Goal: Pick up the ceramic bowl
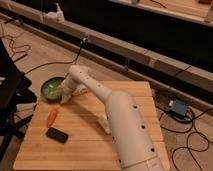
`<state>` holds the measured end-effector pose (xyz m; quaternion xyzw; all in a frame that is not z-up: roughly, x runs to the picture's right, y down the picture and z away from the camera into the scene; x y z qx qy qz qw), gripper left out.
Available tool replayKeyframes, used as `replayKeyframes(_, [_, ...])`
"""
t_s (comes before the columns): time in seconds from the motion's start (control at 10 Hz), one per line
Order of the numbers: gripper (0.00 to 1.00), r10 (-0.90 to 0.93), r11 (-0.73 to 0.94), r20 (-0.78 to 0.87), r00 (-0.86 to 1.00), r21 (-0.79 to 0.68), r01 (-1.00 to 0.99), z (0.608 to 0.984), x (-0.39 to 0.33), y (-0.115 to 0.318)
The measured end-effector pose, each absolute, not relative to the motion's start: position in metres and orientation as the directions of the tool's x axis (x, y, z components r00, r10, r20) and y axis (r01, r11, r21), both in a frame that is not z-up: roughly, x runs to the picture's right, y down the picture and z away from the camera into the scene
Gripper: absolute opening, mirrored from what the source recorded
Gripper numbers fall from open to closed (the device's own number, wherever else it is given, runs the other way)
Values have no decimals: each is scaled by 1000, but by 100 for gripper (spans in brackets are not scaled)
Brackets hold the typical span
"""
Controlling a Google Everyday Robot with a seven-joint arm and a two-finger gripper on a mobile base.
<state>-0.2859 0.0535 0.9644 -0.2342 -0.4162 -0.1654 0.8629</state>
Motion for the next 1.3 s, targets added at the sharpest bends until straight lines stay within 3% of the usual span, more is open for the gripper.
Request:
replayKeyframes(0.3, [5, -88, 846, 809, 581, -247, 472, 960, -291, 49])
replayKeyframes(0.4, [0, -87, 853, 813, 575, -238, 465, 956, -291, 45])
replayKeyframes(0.9, [0, -99, 888, 831, 548, -174, 425, 933, -292, 27])
replayKeyframes(1.3, [0, -171, 933, 854, 492, -21, 360, 893, -293, -22])
